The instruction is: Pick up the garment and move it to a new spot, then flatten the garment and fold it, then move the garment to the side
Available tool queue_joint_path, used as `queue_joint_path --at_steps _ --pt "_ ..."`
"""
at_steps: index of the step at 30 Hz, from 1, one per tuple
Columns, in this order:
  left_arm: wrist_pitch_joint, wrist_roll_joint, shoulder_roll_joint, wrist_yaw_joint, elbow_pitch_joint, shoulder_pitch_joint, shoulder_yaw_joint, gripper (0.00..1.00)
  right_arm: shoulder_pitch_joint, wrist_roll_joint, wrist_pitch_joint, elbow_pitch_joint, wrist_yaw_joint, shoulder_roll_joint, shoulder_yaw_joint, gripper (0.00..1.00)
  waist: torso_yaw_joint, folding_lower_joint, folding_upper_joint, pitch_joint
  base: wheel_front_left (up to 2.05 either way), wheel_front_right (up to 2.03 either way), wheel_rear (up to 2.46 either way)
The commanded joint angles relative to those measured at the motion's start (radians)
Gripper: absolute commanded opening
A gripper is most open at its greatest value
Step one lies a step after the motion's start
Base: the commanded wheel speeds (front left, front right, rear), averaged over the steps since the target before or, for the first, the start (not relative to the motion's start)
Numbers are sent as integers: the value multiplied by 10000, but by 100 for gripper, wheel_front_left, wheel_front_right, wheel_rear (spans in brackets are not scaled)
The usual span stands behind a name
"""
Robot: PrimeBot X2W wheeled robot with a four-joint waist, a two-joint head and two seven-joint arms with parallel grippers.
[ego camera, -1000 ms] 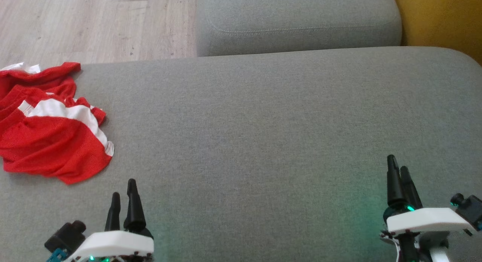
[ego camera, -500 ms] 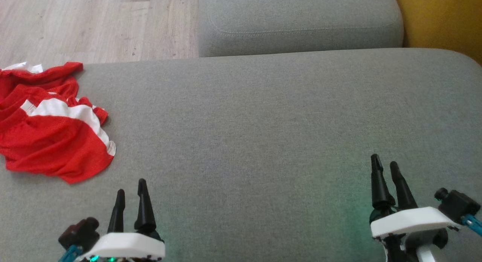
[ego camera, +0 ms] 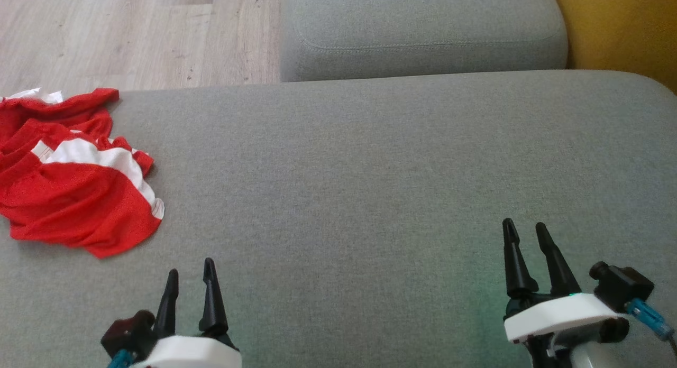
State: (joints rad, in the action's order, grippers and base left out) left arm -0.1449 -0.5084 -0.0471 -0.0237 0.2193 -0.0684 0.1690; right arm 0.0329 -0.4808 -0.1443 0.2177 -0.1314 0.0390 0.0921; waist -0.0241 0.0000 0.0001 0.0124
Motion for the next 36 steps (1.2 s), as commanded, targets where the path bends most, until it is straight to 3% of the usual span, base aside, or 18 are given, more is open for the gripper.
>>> queue_joint_path --at_steps 1,36 --pt "-152 338 -74 -67 -298 258 -104 100 -245 346 -165 -375 5 83 254 100 -3 0 -1 3 0 0 0" --pt "-1169 3641 -58 -591 -43 -84 200 100 -185 4487 -1175 -51 7 112 857 100 -88 0 -1 163 0 0 0"
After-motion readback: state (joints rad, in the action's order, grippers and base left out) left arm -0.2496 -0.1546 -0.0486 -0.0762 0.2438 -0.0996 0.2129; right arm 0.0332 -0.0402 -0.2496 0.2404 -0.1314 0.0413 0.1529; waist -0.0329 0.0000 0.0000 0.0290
